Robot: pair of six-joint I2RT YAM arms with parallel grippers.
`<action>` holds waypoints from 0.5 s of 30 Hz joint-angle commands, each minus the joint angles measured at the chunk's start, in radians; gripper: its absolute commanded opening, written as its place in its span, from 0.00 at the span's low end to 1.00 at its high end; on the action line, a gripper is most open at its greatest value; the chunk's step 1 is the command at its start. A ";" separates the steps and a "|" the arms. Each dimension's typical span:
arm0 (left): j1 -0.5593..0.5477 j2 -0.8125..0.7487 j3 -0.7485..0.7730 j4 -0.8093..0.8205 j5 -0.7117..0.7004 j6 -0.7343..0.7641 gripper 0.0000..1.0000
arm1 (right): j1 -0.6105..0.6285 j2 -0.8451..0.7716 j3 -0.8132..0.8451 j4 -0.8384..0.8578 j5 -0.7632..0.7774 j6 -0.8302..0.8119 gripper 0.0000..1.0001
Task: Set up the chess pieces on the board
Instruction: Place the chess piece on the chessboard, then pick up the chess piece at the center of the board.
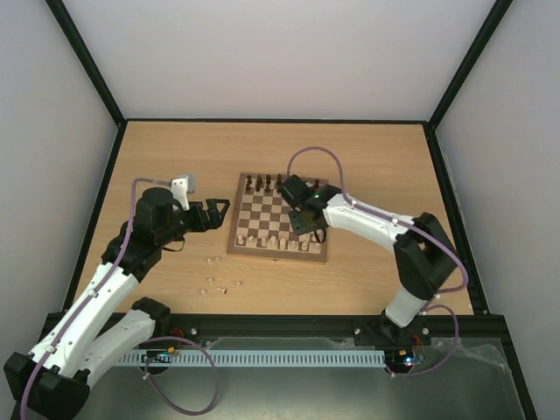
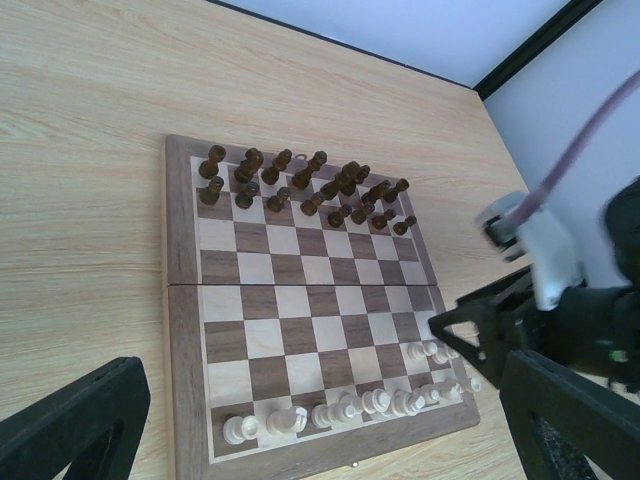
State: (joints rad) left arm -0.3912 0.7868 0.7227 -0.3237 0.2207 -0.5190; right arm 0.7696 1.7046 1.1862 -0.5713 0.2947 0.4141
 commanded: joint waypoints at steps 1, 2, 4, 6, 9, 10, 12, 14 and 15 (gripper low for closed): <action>0.006 -0.010 0.009 -0.002 -0.002 0.004 0.99 | -0.005 -0.142 0.040 -0.028 0.095 0.020 0.50; 0.007 -0.009 0.010 -0.004 -0.001 0.005 0.99 | -0.004 -0.166 0.039 -0.024 0.091 0.019 0.61; 0.008 -0.008 0.014 -0.003 0.003 0.005 0.99 | -0.004 -0.228 0.021 -0.002 0.056 0.013 0.79; 0.009 -0.009 0.016 0.000 0.004 0.003 0.99 | -0.004 -0.286 -0.004 0.024 -0.013 0.003 0.99; 0.013 -0.025 0.010 0.013 -0.002 -0.009 0.99 | 0.009 -0.336 -0.028 0.038 -0.135 -0.020 0.99; 0.016 -0.038 0.007 0.016 -0.009 -0.015 0.99 | 0.020 -0.346 -0.038 0.046 -0.162 -0.023 0.99; 0.018 -0.060 0.005 0.017 -0.026 -0.023 0.99 | 0.063 -0.348 -0.049 0.050 -0.207 -0.035 0.99; 0.023 -0.085 0.006 0.020 -0.033 -0.030 0.99 | 0.129 -0.335 -0.058 0.069 -0.221 -0.036 0.99; 0.023 -0.101 0.006 0.022 -0.038 -0.037 0.99 | 0.161 -0.324 -0.059 0.082 -0.241 -0.039 0.99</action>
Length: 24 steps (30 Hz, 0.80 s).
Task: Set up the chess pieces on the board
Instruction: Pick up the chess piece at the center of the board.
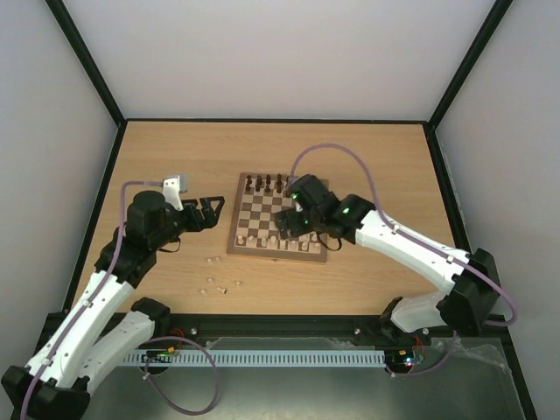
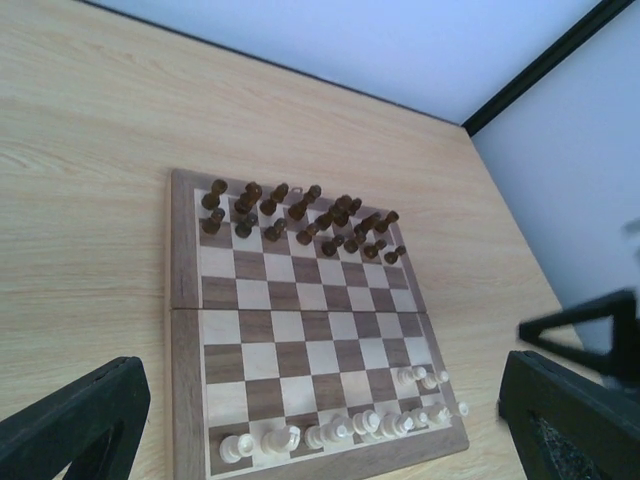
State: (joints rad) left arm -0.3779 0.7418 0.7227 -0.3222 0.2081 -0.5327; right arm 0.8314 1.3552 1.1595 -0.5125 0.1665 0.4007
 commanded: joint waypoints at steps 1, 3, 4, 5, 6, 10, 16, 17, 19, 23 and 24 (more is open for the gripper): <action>0.010 -0.074 0.007 0.023 -0.030 -0.029 0.99 | 0.133 0.042 -0.032 0.040 -0.133 -0.027 0.99; 0.010 -0.111 0.012 0.025 -0.033 -0.040 0.99 | 0.201 0.073 -0.031 0.080 -0.144 -0.031 0.95; 0.010 -0.131 0.018 0.025 -0.033 -0.048 0.99 | 0.228 0.091 -0.030 0.099 -0.146 -0.032 0.92; 0.010 -0.151 0.029 0.022 -0.033 -0.053 0.99 | 0.250 0.110 -0.025 0.113 -0.151 -0.031 0.89; 0.010 -0.170 0.037 0.015 -0.036 -0.056 0.99 | 0.271 0.143 -0.019 0.124 -0.163 -0.031 0.81; 0.010 -0.231 0.086 -0.036 -0.071 -0.057 0.99 | 0.356 0.272 0.043 0.114 -0.115 -0.053 0.69; 0.010 -0.286 0.127 -0.101 -0.093 -0.065 0.99 | 0.451 0.464 0.168 0.037 0.002 -0.074 0.63; 0.010 -0.297 0.134 -0.103 -0.080 -0.071 0.99 | 0.454 0.485 0.177 0.036 -0.010 -0.074 0.61; 0.010 -0.317 0.150 -0.105 -0.064 -0.078 0.99 | 0.458 0.515 0.190 0.039 -0.031 -0.072 0.59; 0.010 -0.331 0.184 -0.135 -0.072 -0.071 0.99 | 0.462 0.558 0.205 0.040 -0.060 -0.068 0.53; 0.010 -0.331 0.186 -0.141 -0.075 -0.068 0.99 | 0.462 0.569 0.208 0.038 -0.061 -0.066 0.52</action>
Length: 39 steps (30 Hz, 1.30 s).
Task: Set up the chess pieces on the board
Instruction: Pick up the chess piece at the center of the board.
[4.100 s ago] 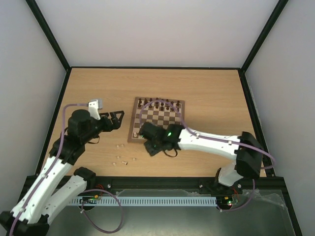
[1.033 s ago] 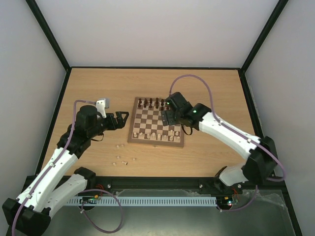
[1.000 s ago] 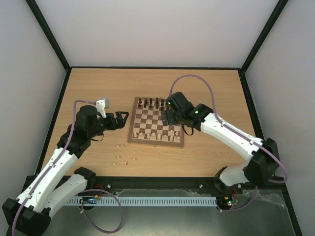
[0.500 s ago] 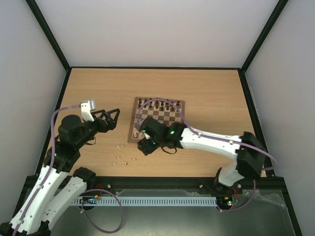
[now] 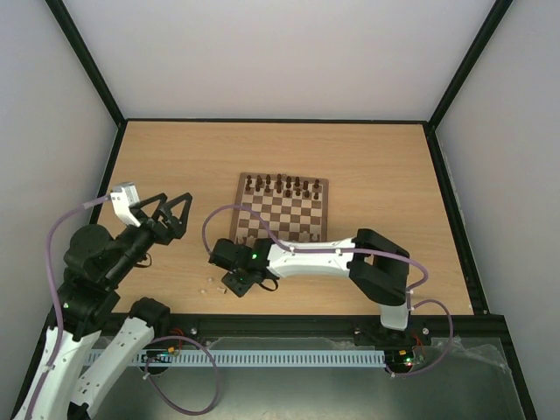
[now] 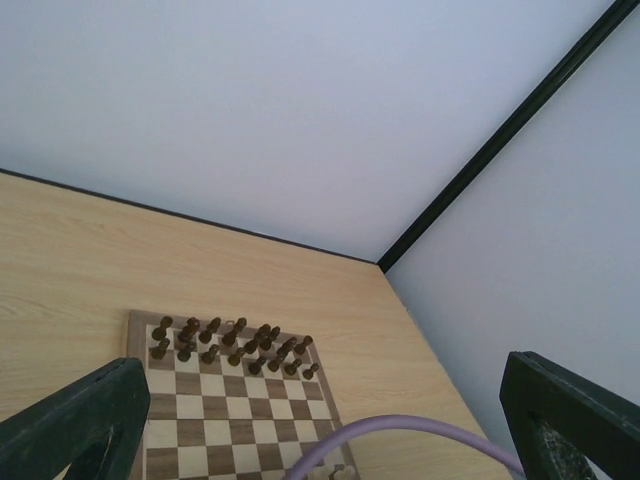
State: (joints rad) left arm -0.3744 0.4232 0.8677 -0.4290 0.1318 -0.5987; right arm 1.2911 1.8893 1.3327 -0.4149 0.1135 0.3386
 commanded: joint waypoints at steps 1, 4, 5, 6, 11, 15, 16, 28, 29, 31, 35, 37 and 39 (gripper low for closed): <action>0.006 -0.013 0.039 -0.038 -0.003 0.001 0.99 | 0.002 0.046 0.039 -0.065 -0.008 -0.002 0.50; 0.006 -0.014 0.025 -0.042 0.002 0.000 0.99 | 0.003 0.073 0.049 -0.078 -0.006 0.005 0.46; 0.006 -0.016 0.021 -0.042 0.004 -0.001 0.99 | 0.003 0.080 0.053 -0.081 -0.007 0.007 0.43; 0.006 -0.018 0.017 -0.042 0.005 -0.002 0.99 | 0.003 0.084 0.055 -0.080 -0.008 0.008 0.42; 0.006 -0.027 0.019 -0.051 -0.003 0.001 0.99 | 0.004 0.106 0.061 -0.078 -0.021 0.010 0.31; 0.006 -0.030 0.020 -0.056 -0.009 0.003 0.99 | 0.004 0.118 0.068 -0.083 -0.021 0.010 0.23; 0.006 -0.031 0.019 -0.057 -0.009 0.003 0.99 | 0.004 0.118 0.067 -0.085 -0.020 0.010 0.22; 0.006 -0.019 -0.001 -0.046 -0.014 0.006 0.99 | 0.004 0.082 0.057 -0.093 0.017 0.022 0.09; 0.006 -0.017 -0.002 -0.044 -0.015 0.007 0.99 | 0.002 0.060 0.050 -0.100 0.033 0.027 0.09; 0.006 -0.013 -0.006 -0.043 -0.018 0.009 0.99 | -0.005 0.012 0.027 -0.115 0.070 0.036 0.09; 0.006 0.016 -0.025 -0.026 -0.006 0.006 0.99 | -0.056 -0.125 -0.025 -0.141 0.097 0.039 0.09; 0.006 0.044 -0.041 -0.010 0.010 0.004 0.99 | -0.091 -0.200 -0.046 -0.160 0.105 0.034 0.10; 0.006 0.066 -0.063 0.017 0.020 0.004 0.99 | -0.139 -0.262 -0.055 -0.185 0.115 0.029 0.11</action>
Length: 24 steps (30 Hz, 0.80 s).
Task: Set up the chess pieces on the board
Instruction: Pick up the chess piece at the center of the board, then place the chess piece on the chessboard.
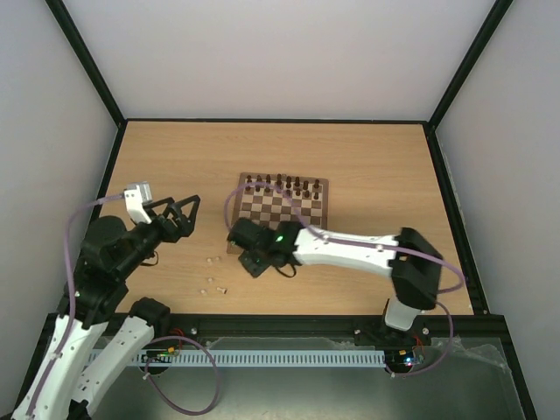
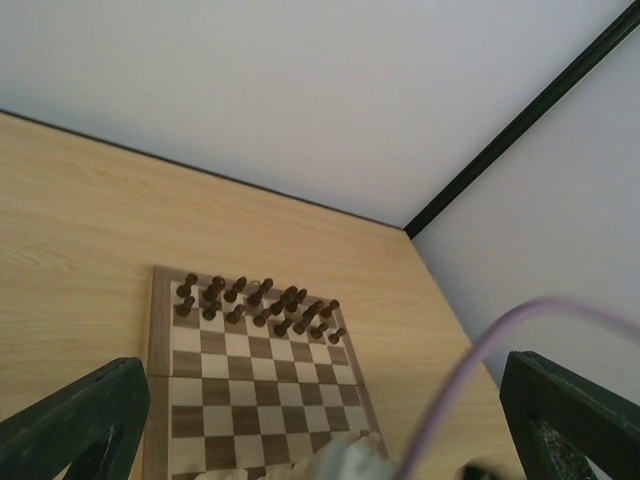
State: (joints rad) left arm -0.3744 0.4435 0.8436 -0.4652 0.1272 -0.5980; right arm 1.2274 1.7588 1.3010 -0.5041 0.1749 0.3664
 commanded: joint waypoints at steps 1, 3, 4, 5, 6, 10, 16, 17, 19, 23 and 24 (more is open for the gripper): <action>0.006 0.060 -0.053 0.067 0.032 0.003 0.99 | -0.105 -0.154 -0.027 -0.105 0.058 -0.003 0.11; 0.006 0.106 -0.074 0.088 0.056 0.009 0.99 | -0.173 -0.186 -0.036 -0.112 0.055 -0.012 0.12; 0.006 0.135 -0.084 0.098 0.069 0.016 0.99 | -0.217 -0.193 -0.042 -0.107 0.037 -0.019 0.12; 0.006 0.172 -0.093 0.101 0.080 0.023 0.99 | -0.272 -0.192 -0.050 -0.099 0.021 -0.024 0.12; 0.006 0.202 -0.101 0.106 0.093 0.030 0.99 | -0.308 -0.185 -0.055 -0.092 0.011 -0.029 0.12; 0.006 0.284 -0.153 0.148 0.140 0.051 0.99 | -0.388 -0.123 -0.039 -0.092 -0.012 -0.034 0.12; 0.003 0.368 -0.177 0.164 0.188 0.080 0.99 | -0.418 -0.027 -0.019 -0.096 0.028 -0.026 0.12; 0.003 0.371 -0.179 0.166 0.186 0.082 0.99 | -0.419 -0.010 -0.018 -0.097 0.029 -0.026 0.12; 0.003 0.375 -0.177 0.165 0.180 0.088 0.99 | -0.420 0.019 -0.011 -0.103 0.039 -0.024 0.12; 0.003 0.378 -0.172 0.160 0.173 0.094 0.99 | -0.422 0.067 -0.004 -0.116 0.065 -0.021 0.12; 0.003 0.379 -0.171 0.160 0.169 0.096 0.99 | -0.421 0.075 -0.002 -0.121 0.072 -0.020 0.12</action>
State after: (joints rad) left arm -0.3744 0.8192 0.6716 -0.3286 0.2882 -0.5240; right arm 0.8108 1.7985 1.2781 -0.5564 0.2050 0.3477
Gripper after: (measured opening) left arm 0.990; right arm 0.125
